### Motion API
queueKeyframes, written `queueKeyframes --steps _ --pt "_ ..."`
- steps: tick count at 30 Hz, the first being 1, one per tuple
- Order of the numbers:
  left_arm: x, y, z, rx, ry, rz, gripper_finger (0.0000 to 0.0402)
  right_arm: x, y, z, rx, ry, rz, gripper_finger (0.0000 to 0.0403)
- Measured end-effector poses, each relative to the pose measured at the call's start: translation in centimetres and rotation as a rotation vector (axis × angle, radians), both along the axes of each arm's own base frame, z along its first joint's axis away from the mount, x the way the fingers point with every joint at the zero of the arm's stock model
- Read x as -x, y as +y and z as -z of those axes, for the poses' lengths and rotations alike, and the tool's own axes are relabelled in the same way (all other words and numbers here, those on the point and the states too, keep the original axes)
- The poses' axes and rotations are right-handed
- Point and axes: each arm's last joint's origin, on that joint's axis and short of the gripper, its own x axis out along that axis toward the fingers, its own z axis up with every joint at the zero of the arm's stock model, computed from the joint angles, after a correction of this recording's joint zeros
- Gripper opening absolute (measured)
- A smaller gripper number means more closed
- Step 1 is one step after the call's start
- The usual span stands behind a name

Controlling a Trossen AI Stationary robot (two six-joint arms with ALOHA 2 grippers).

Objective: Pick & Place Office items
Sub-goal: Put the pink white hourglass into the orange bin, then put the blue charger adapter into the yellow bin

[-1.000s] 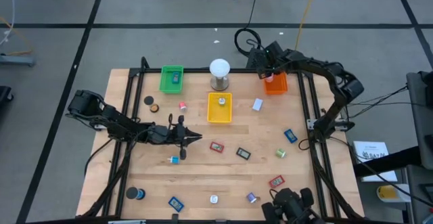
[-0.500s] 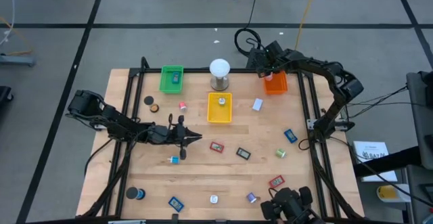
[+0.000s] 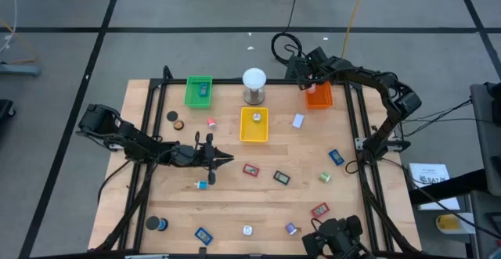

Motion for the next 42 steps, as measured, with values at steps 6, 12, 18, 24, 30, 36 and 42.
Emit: queueKeyframes --steps 6,12,18,24,30,36,42 --pt "0.0 0.0 0.0 0.000 0.000 0.000 0.0037 0.2 1.8 -3.8 0.138 0.026 -0.086 0.0309" --pt "0.0 0.0 0.0 0.000 0.000 0.000 0.0037 1.3 5.8 -9.2 0.281 -0.019 -0.150 0.0262" --pt "0.0 0.0 0.0 0.000 0.000 0.000 0.0037 2.1 11.0 -10.0 0.336 -0.090 -0.261 0.0160" --pt "0.0 0.0 0.0 0.000 0.000 0.000 0.0037 2.0 15.6 -7.0 0.376 -0.189 -0.398 0.0037" --pt "0.0 0.0 0.0 0.000 0.000 0.000 0.0037 0.9 19.9 -3.9 0.386 -0.323 -0.546 0.0013" --pt "-0.3 0.2 -0.6 -0.016 -0.050 -0.004 0.0037 -0.4 23.5 -2.7 0.454 -0.378 -0.648 0.0002" --pt "-0.6 0.0 -0.8 0.129 -0.063 -0.026 0.0037 -0.9 25.3 -4.1 0.490 -0.509 -0.712 0.0001"
